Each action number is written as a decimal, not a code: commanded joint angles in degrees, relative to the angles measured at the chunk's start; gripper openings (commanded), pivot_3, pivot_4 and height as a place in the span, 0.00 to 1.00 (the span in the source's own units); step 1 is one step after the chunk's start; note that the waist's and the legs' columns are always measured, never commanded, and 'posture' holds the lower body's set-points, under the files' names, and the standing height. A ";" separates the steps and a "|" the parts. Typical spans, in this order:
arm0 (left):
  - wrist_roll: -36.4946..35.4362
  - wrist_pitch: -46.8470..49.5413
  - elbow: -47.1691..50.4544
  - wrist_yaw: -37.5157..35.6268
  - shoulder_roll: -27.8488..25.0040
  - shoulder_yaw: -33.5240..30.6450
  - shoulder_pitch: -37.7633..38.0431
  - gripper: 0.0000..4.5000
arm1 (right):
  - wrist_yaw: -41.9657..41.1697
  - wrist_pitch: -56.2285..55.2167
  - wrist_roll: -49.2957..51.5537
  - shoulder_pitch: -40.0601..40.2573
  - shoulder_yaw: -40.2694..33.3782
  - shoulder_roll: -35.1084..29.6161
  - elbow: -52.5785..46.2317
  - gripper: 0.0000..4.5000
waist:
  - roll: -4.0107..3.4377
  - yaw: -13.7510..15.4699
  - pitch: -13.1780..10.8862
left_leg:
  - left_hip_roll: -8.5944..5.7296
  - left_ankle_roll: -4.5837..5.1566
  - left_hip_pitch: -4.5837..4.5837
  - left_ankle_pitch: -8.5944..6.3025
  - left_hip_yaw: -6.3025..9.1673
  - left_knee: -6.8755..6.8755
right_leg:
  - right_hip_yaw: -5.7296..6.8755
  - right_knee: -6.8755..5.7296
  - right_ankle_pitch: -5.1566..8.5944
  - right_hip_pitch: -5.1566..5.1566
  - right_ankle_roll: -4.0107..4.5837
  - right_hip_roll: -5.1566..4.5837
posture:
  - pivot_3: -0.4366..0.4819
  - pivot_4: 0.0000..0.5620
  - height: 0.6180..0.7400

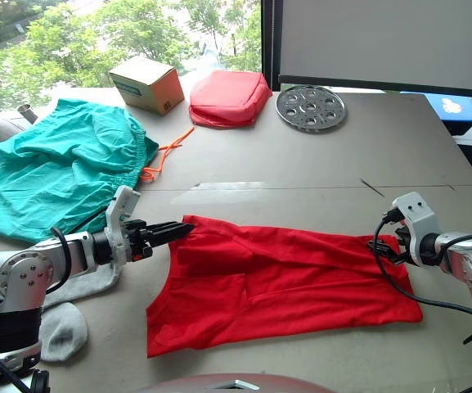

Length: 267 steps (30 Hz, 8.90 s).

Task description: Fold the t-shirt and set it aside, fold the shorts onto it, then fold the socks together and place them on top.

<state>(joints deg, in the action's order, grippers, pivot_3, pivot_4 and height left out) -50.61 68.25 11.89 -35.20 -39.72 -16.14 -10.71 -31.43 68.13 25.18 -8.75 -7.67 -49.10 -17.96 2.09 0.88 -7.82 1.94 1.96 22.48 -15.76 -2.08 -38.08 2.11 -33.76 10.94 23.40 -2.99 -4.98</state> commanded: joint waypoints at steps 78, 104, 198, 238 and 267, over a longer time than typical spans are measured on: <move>5.17 -6.06 -8.15 7.18 11.71 6.52 -7.02 0.52 | -1.53 -15.26 -0.40 -1.45 7.95 10.84 -9.78 0.00 | -0.03 -0.10 0.04 | -0.18 0.01 -0.40 0.00 0.12 0.02 | -0.11 -0.03 0.01 -0.43 0.02 0.03 | 0.48 0.27 0.99; -1.54 -0.20 -6.29 -7.65 1.83 3.52 -10.21 0.52 | 3.85 -19.12 -16.05 -8.53 11.49 7.71 6.43 0.00 | -0.03 0.08 0.04 | -0.19 0.00 -0.49 -0.01 0.33 0.01 | -0.04 0.01 0.03 -0.60 0.00 -0.05 | 0.48 0.27 0.99; 10.16 -10.47 2.21 1.64 8.57 9.65 3.18 0.53 | -5.66 -49.17 -41.56 -2.88 14.18 -0.45 14.65 0.01 | -0.42 -0.11 -0.10 | -0.19 0.00 -0.65 -0.02 0.21 0.05 | -0.13 0.09 0.10 -0.68 -0.12 -0.07 | 0.48 0.27 0.99; 9.78 -11.47 -2.88 -0.59 9.42 11.31 -7.31 0.03 | -3.44 -11.92 -13.66 -15.94 12.48 18.75 6.60 0.00 | -0.31 0.05 -0.22 | -0.25 -0.01 -0.41 0.00 0.28 0.07 | -0.03 0.05 0.01 -0.55 0.02 -0.04 | 0.48 0.27 0.99; 2.62 -12.83 0.35 -8.22 1.89 -1.17 -0.45 0.23 | -7.36 -30.79 -5.74 3.14 -7.51 12.27 -1.99 0.50 | -0.37 0.05 -0.25 | -0.14 0.00 -0.46 -0.01 0.29 0.20 | -0.05 0.10 0.10 -0.44 -0.14 -0.04 | 0.48 0.27 0.99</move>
<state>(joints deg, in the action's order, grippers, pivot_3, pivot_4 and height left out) -44.94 54.95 8.44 -41.63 -36.37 -14.42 -10.78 -34.44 40.14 16.07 -6.64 -12.03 -35.53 -16.17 1.72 0.93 -8.07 1.81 1.96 22.05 -15.77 -1.76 -37.87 2.09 -33.64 11.08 22.96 -3.17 -5.02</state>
